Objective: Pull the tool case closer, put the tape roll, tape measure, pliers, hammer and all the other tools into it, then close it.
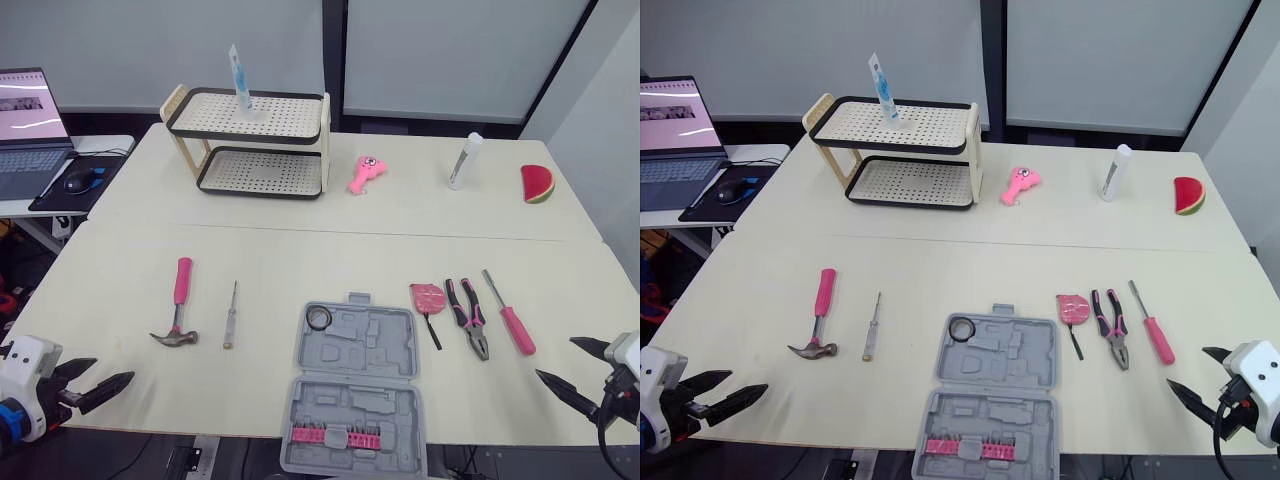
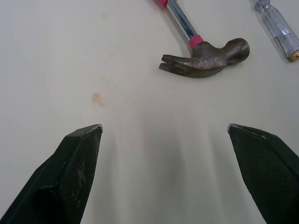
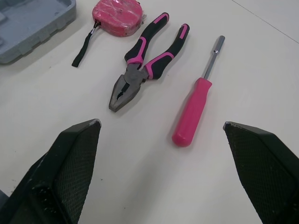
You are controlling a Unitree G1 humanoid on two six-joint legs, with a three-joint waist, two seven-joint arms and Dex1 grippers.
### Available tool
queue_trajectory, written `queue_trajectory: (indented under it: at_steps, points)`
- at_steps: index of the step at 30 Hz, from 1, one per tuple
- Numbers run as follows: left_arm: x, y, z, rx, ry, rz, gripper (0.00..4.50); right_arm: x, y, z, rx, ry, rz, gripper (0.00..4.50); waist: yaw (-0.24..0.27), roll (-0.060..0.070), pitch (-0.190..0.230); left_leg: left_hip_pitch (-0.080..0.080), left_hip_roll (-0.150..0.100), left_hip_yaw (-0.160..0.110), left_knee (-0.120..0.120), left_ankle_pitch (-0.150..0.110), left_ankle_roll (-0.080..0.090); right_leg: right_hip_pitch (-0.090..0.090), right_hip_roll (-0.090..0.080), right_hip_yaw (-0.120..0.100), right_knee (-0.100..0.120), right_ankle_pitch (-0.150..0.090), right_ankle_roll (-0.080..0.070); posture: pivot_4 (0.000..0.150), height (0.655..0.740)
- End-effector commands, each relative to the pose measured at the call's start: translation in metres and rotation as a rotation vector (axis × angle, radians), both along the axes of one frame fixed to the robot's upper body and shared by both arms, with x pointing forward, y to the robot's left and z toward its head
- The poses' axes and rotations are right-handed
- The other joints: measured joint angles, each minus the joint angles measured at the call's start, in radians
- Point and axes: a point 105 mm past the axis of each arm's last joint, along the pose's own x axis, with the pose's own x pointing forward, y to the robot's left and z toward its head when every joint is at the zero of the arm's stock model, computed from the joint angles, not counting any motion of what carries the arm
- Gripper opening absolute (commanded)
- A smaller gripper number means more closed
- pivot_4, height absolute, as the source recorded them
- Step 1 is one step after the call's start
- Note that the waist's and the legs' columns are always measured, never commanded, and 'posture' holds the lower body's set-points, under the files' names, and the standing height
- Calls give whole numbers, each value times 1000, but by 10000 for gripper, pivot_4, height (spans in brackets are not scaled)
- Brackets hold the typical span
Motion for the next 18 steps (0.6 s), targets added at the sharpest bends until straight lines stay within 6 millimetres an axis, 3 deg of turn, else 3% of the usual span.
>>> queue_trajectory:
  at_steps: [1,8,12,16,18]
  points:
    - [5,-20,21,25,-61,-137,44783,3,14,12,-17,-38,65,45000,0,0,0,0,0,0,0,0,0,0,0,0,0,0,0,1500,7350]
    - [31,-103,45,-27,-160,-510,44783,16,70,7,80,-70,119,45000,3,2,-1,0,0,-1,0,0,0,3,0,-1,-3,1,1,1500,7350]
    - [33,-155,59,-70,-205,-775,44783,29,98,-5,110,-93,100,45000,2,3,-1,-1,0,-1,-1,0,-1,2,0,-1,-6,1,1,1500,7350]
    - [38,-186,68,-66,-246,-954,44783,48,115,-13,146,-126,41,45000,-2,5,1,-2,0,0,-1,0,-1,1,0,0,-6,0,1,1500,7350]
    - [40,-202,73,-71,-265,-1034,45000,59,120,-16,148,-142,2,41039,-2,5,2,-2,0,0,-1,0,-1,0,0,0,-6,1,1,1500,7350]
